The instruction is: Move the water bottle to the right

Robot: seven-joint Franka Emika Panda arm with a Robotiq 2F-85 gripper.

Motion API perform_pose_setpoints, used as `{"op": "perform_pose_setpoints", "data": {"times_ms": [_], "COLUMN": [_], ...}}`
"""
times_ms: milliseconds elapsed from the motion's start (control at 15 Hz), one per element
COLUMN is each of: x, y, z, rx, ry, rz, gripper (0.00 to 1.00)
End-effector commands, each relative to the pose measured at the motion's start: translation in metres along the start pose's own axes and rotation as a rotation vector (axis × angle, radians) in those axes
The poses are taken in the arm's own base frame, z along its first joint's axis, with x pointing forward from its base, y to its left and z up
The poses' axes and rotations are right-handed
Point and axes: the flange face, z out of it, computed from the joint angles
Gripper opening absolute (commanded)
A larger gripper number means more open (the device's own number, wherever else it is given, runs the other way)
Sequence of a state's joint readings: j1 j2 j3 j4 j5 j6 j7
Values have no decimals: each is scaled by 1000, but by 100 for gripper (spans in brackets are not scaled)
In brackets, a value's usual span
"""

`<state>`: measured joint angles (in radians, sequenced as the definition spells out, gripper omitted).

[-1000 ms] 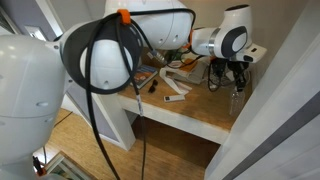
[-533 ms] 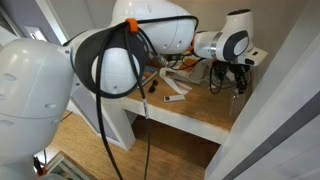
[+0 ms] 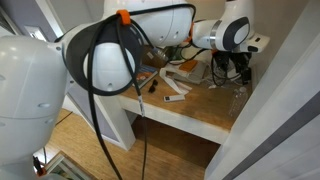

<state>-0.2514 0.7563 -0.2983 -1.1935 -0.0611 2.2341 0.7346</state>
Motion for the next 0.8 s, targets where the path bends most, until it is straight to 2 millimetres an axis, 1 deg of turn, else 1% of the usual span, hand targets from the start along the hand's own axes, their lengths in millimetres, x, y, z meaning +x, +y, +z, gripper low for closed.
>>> {"op": "perform_pose_setpoints", "data": {"times_ms": [0, 200, 333, 467, 733], "x": [-23, -49, -67, -81, -107], "y": [-11, -23, -27, -25, -12], "z": [-39, -62, -75, -87, -107], "rx": [69, 106, 123, 124, 80], "ry": [-70, -132, -180, -235, -338], "rz": [-177, -323, -417, -515, -721], "gripper": [100, 100, 100, 100, 100]}}
